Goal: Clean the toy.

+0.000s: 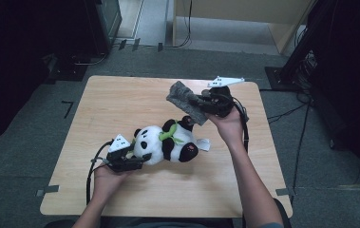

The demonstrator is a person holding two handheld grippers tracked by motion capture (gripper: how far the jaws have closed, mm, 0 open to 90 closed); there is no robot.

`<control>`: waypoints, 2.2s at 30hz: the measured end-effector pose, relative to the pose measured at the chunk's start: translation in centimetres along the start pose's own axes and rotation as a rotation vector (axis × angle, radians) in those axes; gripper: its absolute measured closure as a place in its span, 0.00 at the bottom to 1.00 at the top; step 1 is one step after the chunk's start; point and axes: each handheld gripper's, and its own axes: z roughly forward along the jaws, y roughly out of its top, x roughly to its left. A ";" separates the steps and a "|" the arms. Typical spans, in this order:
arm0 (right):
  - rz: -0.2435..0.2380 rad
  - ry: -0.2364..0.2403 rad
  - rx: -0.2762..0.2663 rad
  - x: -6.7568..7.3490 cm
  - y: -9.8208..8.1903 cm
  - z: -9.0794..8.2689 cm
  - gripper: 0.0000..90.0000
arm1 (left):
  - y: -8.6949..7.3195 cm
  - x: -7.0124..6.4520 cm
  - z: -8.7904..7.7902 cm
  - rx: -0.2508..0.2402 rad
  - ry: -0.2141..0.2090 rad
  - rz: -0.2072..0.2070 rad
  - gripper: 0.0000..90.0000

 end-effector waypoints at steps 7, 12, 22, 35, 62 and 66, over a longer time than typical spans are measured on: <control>-0.019 0.063 0.050 1.3 -0.9 1.2 0.85 | 0.0 0.0 0.0 0.000 0.001 0.001 0.33; -0.063 0.140 0.142 4.1 -2.1 4.4 0.85 | 0.0 0.0 0.0 0.000 0.001 -0.002 0.33; -0.041 0.133 0.190 3.3 -4.5 5.1 0.85 | 0.0 -0.1 0.1 0.000 0.006 -0.005 0.33; 0.002 0.141 0.190 1.7 -7.1 2.5 0.84 | 0.0 -0.2 0.1 0.002 0.007 -0.002 0.33; 0.102 0.078 0.247 -2.1 -11.2 -0.4 0.86 | -0.1 0.0 0.0 -0.006 -0.004 -0.002 0.32; 0.100 0.105 0.186 -2.0 -10.4 -1.2 0.86 | -0.1 0.0 0.0 -0.006 -0.004 -0.002 0.32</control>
